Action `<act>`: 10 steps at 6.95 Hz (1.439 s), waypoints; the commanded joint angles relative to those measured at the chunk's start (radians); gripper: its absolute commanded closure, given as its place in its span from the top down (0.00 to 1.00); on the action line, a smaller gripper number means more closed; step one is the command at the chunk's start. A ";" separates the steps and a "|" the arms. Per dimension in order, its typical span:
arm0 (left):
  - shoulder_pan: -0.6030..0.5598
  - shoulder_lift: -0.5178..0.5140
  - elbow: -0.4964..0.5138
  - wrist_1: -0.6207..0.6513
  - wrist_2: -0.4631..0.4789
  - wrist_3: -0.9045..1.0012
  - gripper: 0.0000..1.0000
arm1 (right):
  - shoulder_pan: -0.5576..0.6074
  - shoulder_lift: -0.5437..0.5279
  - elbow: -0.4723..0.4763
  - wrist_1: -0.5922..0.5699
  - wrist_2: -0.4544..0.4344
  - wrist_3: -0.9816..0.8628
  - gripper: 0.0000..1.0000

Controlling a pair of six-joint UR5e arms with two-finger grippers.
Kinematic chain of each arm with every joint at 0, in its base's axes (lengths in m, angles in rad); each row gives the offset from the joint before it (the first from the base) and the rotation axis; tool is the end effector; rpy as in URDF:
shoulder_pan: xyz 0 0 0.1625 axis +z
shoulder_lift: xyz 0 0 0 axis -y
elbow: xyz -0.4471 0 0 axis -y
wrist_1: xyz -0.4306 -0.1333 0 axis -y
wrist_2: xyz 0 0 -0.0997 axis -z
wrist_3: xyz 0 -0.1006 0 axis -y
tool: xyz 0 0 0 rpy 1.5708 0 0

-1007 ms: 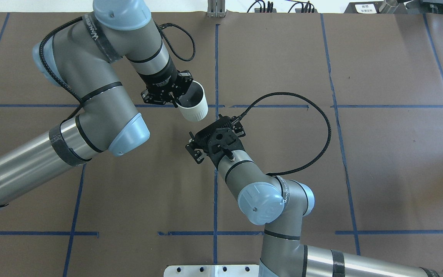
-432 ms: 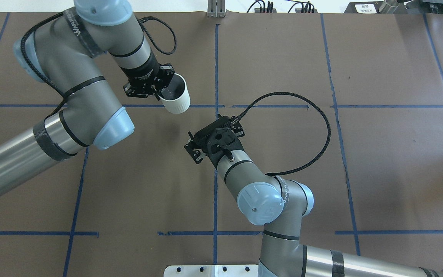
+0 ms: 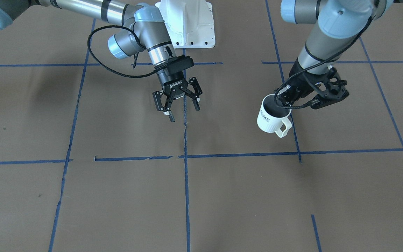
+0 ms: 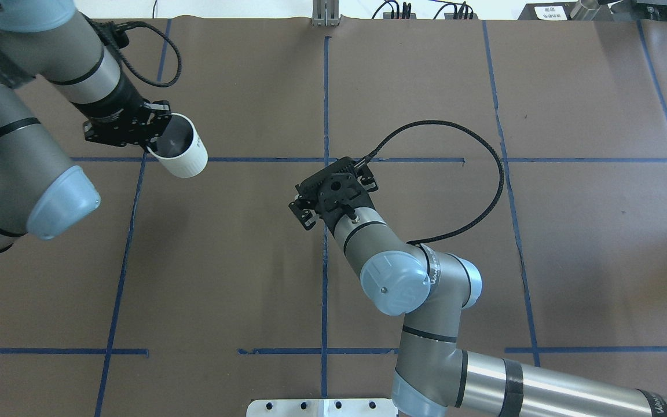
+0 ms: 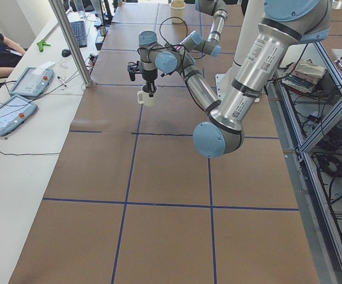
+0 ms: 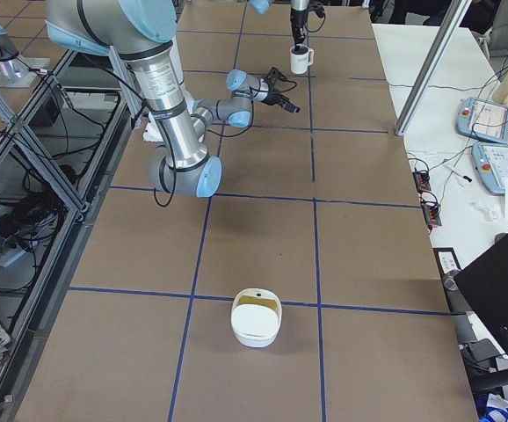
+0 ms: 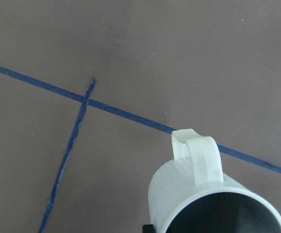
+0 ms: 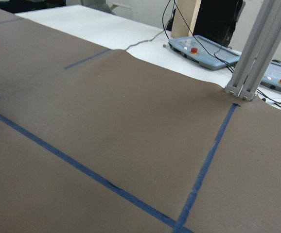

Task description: Left arm hands cup to right arm to dump lemon

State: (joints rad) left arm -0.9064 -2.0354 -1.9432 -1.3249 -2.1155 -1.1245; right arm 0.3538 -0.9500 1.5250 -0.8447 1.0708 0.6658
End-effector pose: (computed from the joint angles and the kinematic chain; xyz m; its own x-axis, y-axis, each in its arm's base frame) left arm 0.3180 -0.5377 0.2583 0.6756 -0.2639 -0.6884 0.2258 0.9629 -0.1476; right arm -0.6248 -0.4243 0.2194 0.7344 -0.4645 0.4949 -0.2590 0.4822 0.8369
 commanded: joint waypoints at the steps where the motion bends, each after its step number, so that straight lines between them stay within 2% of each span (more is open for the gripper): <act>1: -0.034 0.152 -0.116 0.020 -0.001 0.157 0.00 | 0.165 -0.001 0.023 -0.196 0.297 0.037 0.99; 2: -0.045 0.214 -0.152 0.016 -0.003 0.210 0.00 | 0.247 -0.001 0.065 -0.358 0.457 0.035 0.99; 3: -0.048 0.253 -0.166 0.009 -0.003 0.251 0.00 | 0.336 -0.003 0.089 -0.460 0.603 0.028 0.99; 5: -0.101 0.312 -0.158 0.006 -0.004 0.412 0.00 | 0.535 -0.091 0.090 -0.519 0.963 0.006 0.97; 6: -0.158 0.346 -0.154 0.003 -0.006 0.502 0.00 | 0.607 -0.146 0.095 -0.527 1.035 -0.017 0.99; 7: -0.195 0.389 -0.143 -0.017 -0.020 0.547 0.00 | 0.652 -0.211 0.112 -0.531 1.047 -0.070 1.00; 8: -0.210 0.424 -0.105 -0.087 -0.099 0.560 0.00 | 0.704 -0.243 0.112 -0.560 1.101 -0.163 1.00; 9: -0.209 0.511 -0.033 -0.278 -0.110 0.565 0.00 | 0.779 -0.256 0.110 -0.600 1.189 -0.249 1.00; 10: -0.209 0.532 0.057 -0.410 -0.113 0.562 0.00 | 0.865 -0.280 0.116 -0.605 1.243 -0.262 1.00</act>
State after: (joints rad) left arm -1.1121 -1.5516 -1.9823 -1.5668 -2.2140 -0.5662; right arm 1.1216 -1.2010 1.6365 -1.4300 2.2380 0.4520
